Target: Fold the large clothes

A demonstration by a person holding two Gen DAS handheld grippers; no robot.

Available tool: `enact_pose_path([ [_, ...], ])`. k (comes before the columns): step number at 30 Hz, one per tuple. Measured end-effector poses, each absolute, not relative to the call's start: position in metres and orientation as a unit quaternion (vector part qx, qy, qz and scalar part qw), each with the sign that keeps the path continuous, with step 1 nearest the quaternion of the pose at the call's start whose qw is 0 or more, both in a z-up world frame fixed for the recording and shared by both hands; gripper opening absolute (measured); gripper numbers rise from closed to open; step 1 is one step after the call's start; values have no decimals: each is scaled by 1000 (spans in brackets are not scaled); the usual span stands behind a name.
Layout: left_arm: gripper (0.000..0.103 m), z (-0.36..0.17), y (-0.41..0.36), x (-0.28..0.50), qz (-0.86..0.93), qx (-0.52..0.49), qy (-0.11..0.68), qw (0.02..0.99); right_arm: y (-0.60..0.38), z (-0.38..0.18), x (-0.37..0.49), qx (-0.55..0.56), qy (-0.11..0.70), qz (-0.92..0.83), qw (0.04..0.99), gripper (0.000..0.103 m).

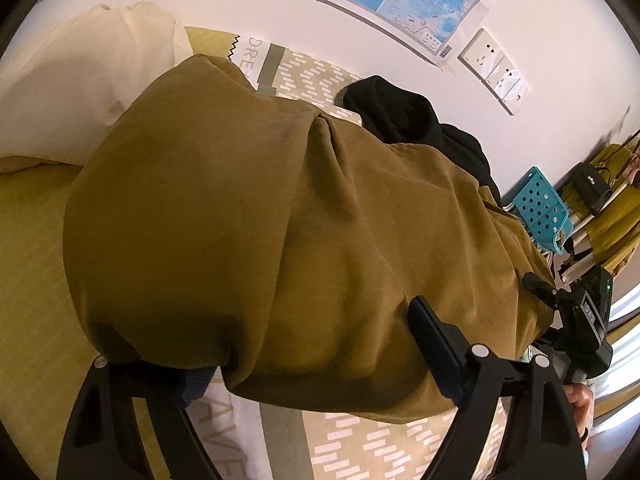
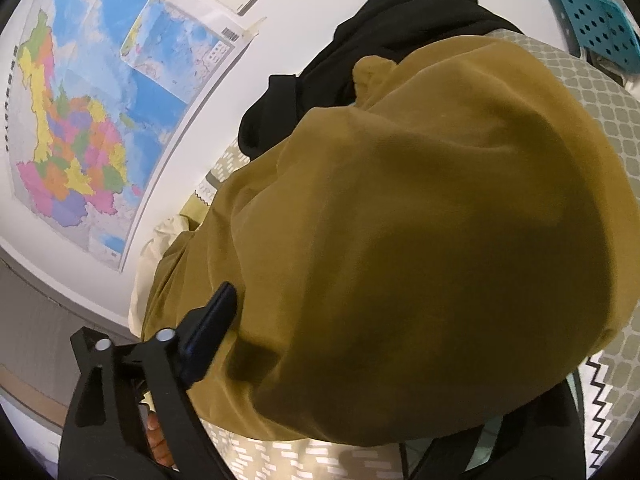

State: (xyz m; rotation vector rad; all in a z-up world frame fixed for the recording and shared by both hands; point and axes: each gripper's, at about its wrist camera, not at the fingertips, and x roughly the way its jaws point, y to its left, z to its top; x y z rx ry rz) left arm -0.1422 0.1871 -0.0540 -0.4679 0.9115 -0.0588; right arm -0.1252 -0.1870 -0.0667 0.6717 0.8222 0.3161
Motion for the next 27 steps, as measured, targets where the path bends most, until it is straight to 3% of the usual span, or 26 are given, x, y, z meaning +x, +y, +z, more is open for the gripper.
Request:
enact_pose_path([
  [3,76,-54,191,-143,-30,-226,435,871,-182,-65,-122,316,392,149,851,97],
  [8,62,-54,204,-149,-47,-253,432,864,-180,-65,-120,315,392,147,852,97],
  [16,62,-41,217,-166,-82,-266,432,858,-180,-50,-156,284,432,173,838,92],
  [20,61,-34,222,-179,-101,-255,420,865,-160,-22,-205,173,446,228,848,86],
  [22,62,-30,222,-184,-108,-246,416,869,-143,-4,-225,138,430,288,845,79],
  [27,62,-26,219,-185,-117,-228,414,874,-65,18,-229,3,359,350,865,84],
])
